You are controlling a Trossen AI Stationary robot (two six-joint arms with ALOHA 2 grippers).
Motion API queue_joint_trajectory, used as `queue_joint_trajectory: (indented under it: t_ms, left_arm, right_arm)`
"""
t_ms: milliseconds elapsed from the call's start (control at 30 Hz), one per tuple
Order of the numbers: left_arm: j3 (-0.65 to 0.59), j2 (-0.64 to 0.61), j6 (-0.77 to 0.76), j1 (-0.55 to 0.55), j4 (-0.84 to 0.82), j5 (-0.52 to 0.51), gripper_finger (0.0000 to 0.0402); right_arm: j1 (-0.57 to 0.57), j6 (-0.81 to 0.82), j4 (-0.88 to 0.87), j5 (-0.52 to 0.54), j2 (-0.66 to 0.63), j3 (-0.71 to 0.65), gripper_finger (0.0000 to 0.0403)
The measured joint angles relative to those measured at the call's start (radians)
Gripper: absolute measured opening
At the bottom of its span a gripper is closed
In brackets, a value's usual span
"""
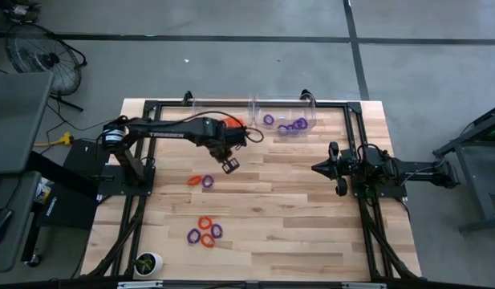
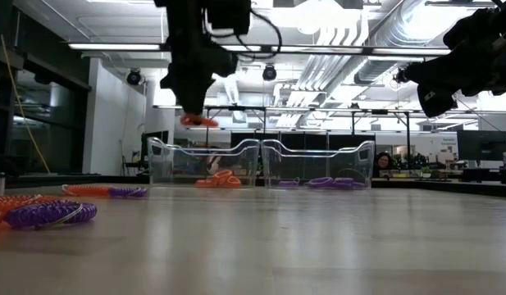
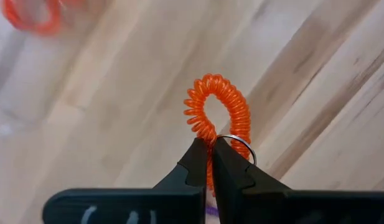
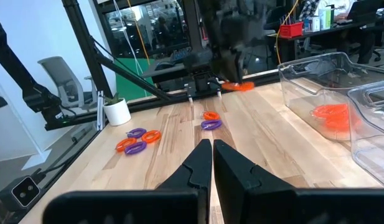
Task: Sort spring keychains
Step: Put the orange spring keychain into the left transparent bin
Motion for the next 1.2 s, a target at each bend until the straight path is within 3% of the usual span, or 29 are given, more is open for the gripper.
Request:
queue_joint_trajectory:
  t_ms: [400,1200]
  left_arm:
    - [0.099,-0.001,0.002,0.089,-0.018,-0.127,0.0001]
    - [0.12,0.018,0.047,0.413,0.094,-0.141,0.0001]
  right_arm:
    - [0.0,0.0,0.0,0.0,-0.001,0.0,0.0012]
    - [0.0,0.0,0.0,0.0,-0.001,0.0,0.0012]
